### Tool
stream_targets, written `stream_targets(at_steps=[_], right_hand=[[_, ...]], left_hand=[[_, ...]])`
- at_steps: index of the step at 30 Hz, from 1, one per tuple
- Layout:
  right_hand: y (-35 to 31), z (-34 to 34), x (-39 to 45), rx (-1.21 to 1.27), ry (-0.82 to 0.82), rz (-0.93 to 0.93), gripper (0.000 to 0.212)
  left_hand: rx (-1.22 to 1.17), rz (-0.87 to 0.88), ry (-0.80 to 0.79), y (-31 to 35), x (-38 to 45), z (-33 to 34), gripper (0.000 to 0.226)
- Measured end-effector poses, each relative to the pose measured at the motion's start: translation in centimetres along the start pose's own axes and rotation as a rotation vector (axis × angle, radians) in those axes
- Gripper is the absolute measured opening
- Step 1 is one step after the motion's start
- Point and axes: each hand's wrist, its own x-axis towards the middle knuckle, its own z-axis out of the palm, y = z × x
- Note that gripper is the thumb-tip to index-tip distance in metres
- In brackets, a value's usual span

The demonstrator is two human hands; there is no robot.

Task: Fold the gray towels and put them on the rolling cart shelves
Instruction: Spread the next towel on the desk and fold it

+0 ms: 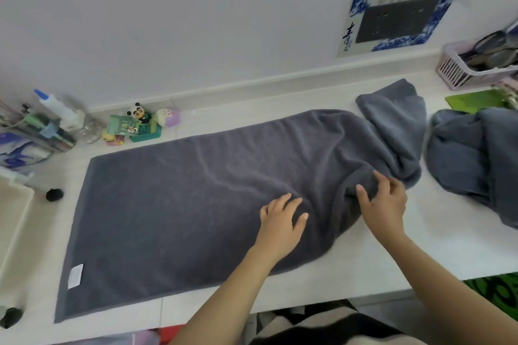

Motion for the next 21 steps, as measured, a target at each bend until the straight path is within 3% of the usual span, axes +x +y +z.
stream_targets(at_steps=[3,6,11,16,21], right_hand=[[-0.2,-1.3,3.0,0.319,-0.027,0.280,0.059],[0.0,-1.7,5.1,0.265,0.051,0.378,0.057],[2.2,-2.4,7.5,0.176,-0.022,0.294,0.055],[3.6,-4.0,9.6,0.302,-0.052,0.184,0.054],[4.5,-5.4,11.6,0.116,0.063,0.054,0.062]], left_hand=[[-0.033,0.084,0.033,3.7,2.3,1.3,0.047],[-0.136,0.081,0.067,6.6,4.4,2.7,0.047],[-0.238,-0.124,0.052,9.4,7.3,4.8,0.051],[-0.195,-0.178,0.089,9.9,8.6,5.4,0.026],[-0.321,-0.267,0.101,10.0,9.2,3.6,0.036]])
